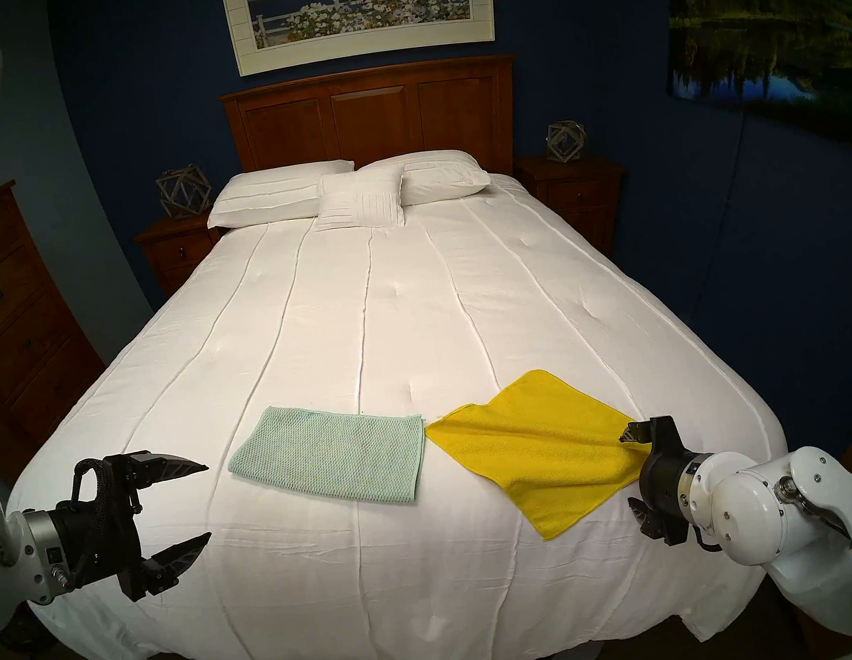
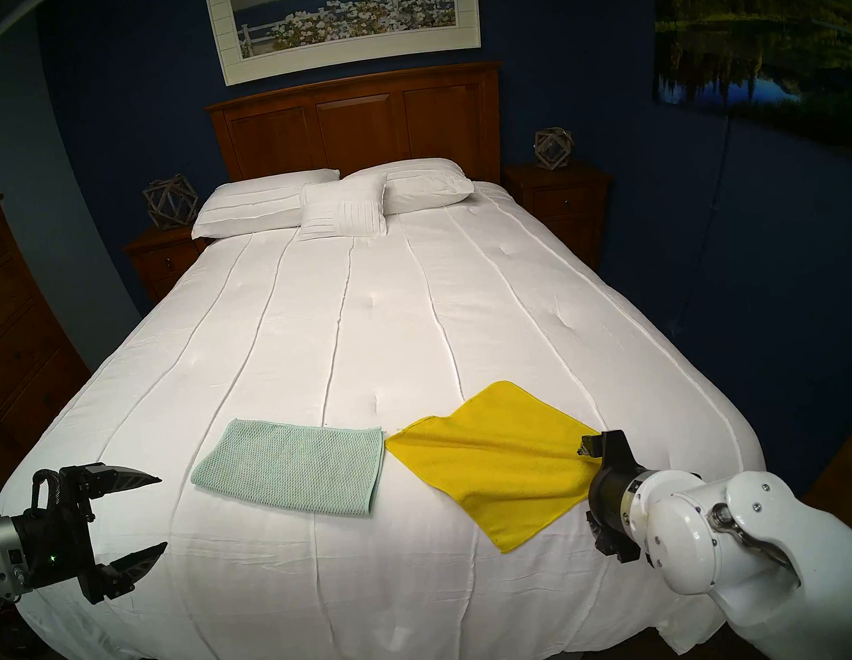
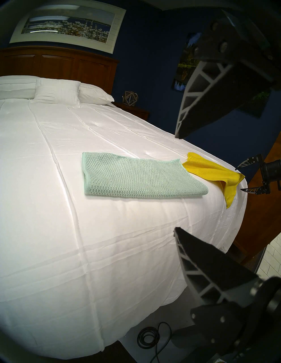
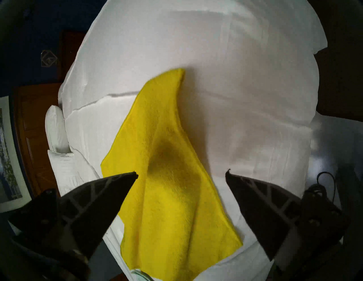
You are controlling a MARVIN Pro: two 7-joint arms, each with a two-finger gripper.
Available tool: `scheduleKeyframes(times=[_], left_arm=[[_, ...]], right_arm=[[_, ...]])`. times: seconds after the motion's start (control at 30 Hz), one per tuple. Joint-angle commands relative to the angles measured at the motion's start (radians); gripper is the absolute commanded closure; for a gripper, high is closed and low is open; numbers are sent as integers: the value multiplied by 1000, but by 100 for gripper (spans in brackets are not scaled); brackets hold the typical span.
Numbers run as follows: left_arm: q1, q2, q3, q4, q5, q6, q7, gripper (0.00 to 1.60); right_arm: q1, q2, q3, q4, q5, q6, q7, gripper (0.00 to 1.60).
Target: Fold the hand towels twice and stack them up
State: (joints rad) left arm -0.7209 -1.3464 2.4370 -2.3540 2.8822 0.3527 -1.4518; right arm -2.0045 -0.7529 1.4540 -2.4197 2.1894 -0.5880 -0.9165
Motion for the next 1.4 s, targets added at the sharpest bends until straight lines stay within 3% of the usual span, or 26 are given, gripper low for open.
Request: scheduleKeyframes(times=[0.0, 0.17, 0.37, 0.9, 1.0, 1.37], left_arm=[[-2, 1, 0, 0, -2, 0, -3, 0], [-3, 1, -1, 0, -2, 0, -3, 0], [-3, 2, -1, 0, -2, 0, -3, 0], [-3, 2, -1, 0, -2, 0, -4, 0], [-3, 2, -1, 0, -2, 0, -4, 0], [-3, 3, 0, 0, -2, 0, -4, 0]], right_arm=[[114, -87, -147, 8, -4, 43, 26, 0], [165, -143, -224, 45, -20, 59, 17, 0], [232, -190, -296, 70, -71, 41, -57, 0], [423, -257, -387, 136, -218, 22, -377, 0], [386, -271, -409, 114, -311, -64, -329, 0], [410, -263, -458, 118, -371, -124, -341, 0]])
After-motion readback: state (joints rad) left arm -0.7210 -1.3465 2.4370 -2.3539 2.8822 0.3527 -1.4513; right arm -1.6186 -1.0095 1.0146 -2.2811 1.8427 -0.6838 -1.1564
